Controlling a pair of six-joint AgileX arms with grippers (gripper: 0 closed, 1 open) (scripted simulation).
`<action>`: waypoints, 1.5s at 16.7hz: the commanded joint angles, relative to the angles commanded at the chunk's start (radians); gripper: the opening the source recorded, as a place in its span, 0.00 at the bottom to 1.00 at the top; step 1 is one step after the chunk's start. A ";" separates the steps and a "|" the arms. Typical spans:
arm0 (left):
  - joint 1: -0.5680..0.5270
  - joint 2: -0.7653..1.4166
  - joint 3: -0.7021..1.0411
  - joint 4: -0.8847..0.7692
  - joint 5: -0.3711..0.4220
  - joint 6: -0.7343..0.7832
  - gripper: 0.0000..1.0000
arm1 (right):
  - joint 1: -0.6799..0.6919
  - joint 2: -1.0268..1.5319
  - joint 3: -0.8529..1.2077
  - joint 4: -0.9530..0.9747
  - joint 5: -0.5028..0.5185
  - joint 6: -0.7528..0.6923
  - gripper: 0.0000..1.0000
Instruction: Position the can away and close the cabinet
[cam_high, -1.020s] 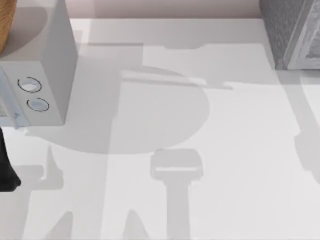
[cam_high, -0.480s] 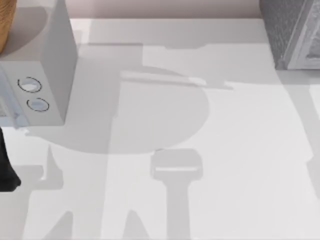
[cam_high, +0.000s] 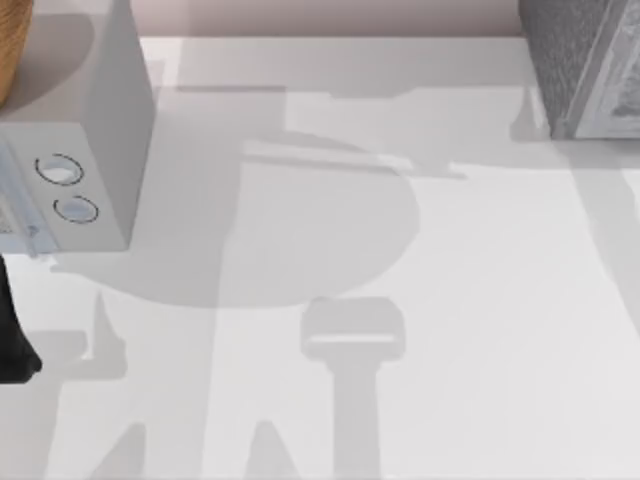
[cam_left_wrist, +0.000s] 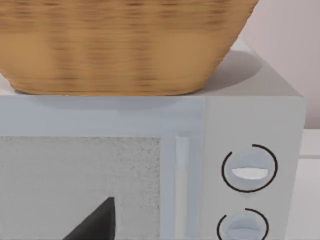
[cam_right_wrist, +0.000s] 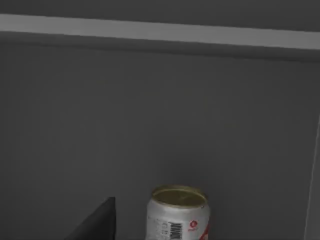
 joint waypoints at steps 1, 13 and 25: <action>0.000 0.000 0.000 0.000 0.000 0.000 1.00 | -0.002 -0.065 -0.100 0.020 -0.009 0.001 1.00; 0.000 0.000 0.000 0.000 0.000 0.000 1.00 | -0.034 -0.859 -1.226 0.254 -0.047 0.016 1.00; 0.000 0.000 0.000 0.000 0.000 0.000 1.00 | -0.061 -1.251 -1.839 0.331 -0.019 0.050 1.00</action>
